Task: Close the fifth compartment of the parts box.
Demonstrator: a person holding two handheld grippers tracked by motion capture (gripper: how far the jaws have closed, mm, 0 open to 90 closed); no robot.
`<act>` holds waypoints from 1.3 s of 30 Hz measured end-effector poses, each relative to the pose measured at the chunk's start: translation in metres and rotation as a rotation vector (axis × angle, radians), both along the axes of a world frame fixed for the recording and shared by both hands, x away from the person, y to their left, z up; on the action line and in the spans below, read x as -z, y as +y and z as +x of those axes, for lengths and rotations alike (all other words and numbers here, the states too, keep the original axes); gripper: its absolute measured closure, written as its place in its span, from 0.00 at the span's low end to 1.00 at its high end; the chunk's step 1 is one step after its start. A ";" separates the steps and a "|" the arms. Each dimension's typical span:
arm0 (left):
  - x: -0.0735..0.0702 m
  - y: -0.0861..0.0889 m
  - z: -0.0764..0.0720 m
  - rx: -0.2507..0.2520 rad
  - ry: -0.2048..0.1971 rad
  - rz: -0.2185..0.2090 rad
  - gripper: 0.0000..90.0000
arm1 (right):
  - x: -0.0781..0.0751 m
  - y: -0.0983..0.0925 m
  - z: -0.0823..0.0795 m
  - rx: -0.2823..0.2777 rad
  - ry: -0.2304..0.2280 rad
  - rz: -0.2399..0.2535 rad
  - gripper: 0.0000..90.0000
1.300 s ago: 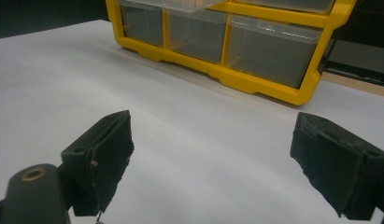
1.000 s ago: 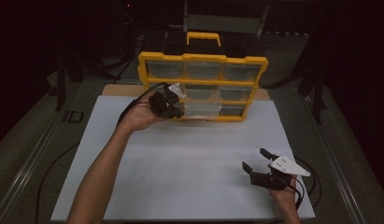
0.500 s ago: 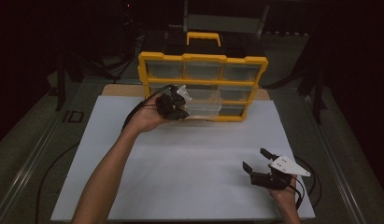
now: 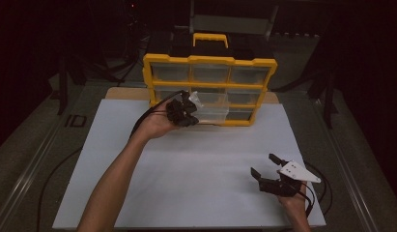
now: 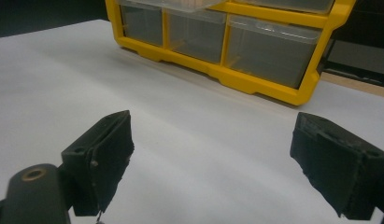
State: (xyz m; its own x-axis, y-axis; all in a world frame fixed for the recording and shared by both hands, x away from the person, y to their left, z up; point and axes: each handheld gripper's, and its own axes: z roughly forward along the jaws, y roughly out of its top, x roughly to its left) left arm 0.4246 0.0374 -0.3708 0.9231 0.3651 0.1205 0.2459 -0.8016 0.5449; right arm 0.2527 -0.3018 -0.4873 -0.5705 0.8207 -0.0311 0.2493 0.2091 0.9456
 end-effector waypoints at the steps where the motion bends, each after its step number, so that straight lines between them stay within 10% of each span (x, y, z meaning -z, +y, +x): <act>1: 0.000 0.000 0.000 0.000 0.000 0.000 1.00 | 0.000 0.000 0.000 0.000 0.000 0.000 0.14; 39: 0.009 -0.011 0.014 -0.067 -0.038 -0.008 1.00 | 0.000 0.000 0.001 -0.001 -0.001 -0.006 0.14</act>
